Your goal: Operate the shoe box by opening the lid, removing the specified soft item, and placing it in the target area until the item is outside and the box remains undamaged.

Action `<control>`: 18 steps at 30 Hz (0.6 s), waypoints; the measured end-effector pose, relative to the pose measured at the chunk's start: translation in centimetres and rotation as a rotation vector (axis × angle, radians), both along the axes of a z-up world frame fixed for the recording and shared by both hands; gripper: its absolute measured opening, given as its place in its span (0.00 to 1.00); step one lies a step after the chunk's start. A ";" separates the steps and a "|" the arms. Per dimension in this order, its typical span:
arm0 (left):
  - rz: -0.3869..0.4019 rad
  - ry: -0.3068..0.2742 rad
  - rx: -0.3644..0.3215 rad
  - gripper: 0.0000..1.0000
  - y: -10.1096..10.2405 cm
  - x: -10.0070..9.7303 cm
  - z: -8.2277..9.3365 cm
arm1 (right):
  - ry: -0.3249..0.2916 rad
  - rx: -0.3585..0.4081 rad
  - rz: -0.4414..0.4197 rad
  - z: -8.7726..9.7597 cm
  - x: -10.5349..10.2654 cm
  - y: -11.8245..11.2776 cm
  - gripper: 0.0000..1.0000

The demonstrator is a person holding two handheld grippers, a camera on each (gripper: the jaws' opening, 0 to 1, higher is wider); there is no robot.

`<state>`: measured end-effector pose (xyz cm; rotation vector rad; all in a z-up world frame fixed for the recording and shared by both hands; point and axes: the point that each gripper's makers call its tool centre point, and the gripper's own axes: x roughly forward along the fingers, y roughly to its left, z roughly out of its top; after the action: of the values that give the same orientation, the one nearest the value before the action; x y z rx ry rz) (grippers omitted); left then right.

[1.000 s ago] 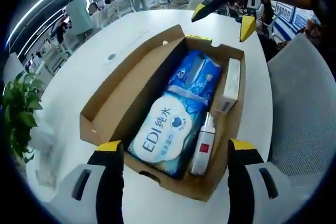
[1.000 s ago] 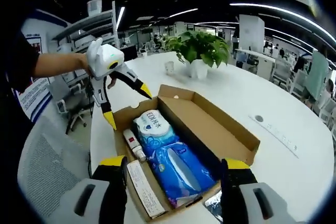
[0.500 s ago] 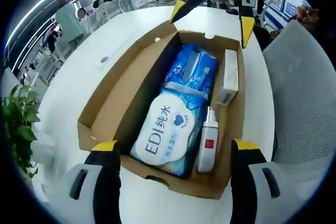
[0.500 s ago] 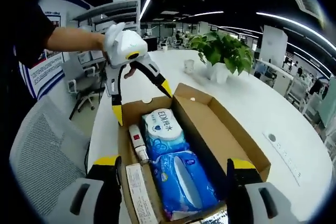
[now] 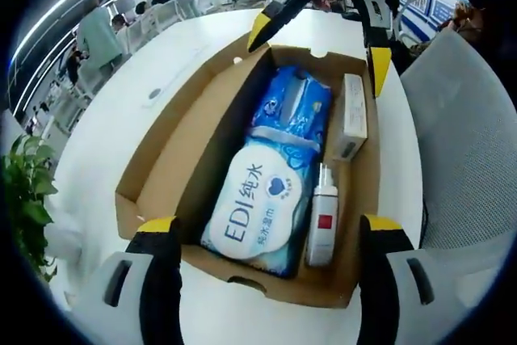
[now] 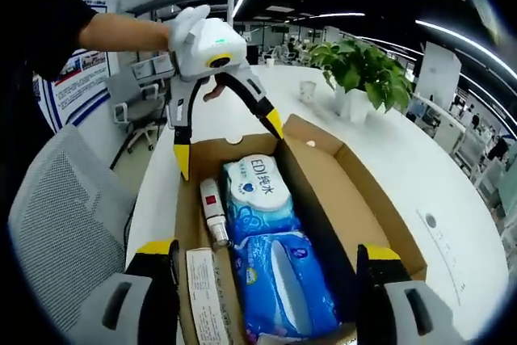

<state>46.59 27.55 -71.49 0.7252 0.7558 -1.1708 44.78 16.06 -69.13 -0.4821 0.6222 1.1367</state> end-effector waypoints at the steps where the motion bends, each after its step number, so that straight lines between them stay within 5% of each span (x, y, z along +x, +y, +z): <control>1: -0.007 0.000 0.003 0.94 -0.1 0.0 0.0 | 0.002 0.000 0.007 -0.1 0.0 0.2 0.91; 18: -0.099 0.011 0.092 0.89 0.3 0.3 -2.0 | 0.004 -0.038 0.068 -2.0 0.7 2.2 0.82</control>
<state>46.87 27.85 -73.45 0.8416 0.7942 -1.2367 45.48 18.28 -71.10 -0.5376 0.6357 1.1923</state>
